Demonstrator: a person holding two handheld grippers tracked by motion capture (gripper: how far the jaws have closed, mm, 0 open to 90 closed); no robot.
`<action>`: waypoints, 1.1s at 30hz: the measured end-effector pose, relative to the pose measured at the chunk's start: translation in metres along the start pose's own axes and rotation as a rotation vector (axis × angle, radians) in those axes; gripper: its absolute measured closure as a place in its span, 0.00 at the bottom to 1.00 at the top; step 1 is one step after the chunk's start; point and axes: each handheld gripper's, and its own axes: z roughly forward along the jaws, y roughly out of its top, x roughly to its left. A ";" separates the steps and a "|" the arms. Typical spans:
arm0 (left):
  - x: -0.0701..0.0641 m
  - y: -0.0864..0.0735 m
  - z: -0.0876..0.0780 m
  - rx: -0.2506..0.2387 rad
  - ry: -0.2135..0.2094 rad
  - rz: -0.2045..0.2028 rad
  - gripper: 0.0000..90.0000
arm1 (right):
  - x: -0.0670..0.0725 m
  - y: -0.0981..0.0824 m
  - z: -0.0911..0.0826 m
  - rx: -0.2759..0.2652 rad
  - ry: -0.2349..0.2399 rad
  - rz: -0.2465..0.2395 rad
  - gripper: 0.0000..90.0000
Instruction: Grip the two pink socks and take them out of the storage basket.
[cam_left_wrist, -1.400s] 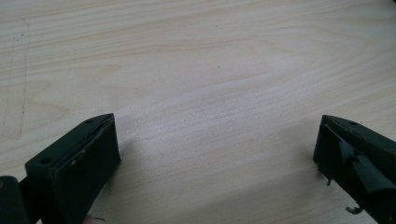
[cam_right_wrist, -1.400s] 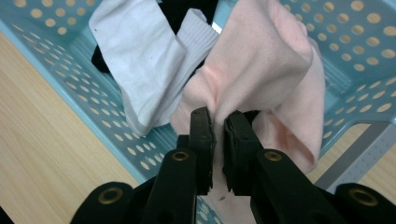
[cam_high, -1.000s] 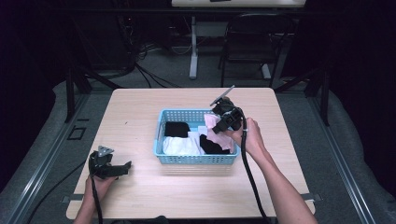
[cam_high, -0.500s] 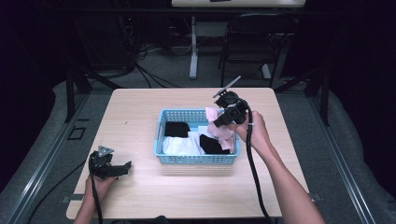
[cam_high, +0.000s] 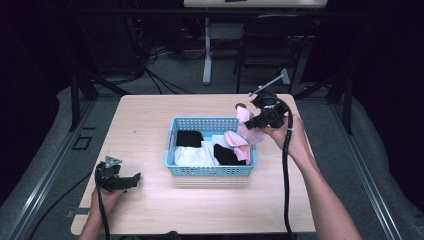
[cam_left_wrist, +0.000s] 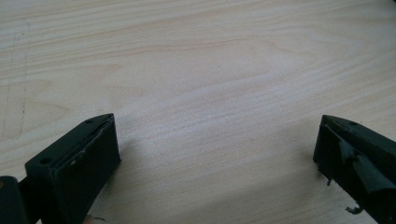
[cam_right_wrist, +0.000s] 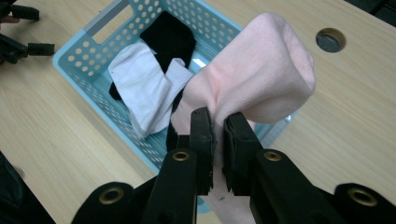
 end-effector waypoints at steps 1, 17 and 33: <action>0.000 0.000 0.000 0.000 0.000 0.000 0.00 | -0.003 -0.002 -0.003 -0.003 -0.002 0.006 0.92; 0.000 0.000 0.000 0.000 0.000 0.000 0.00 | -0.051 -0.040 -0.018 -0.006 -0.072 0.112 0.92; 0.000 0.000 -0.001 0.005 0.000 0.006 0.00 | -0.089 -0.072 0.016 0.079 -0.115 0.221 0.92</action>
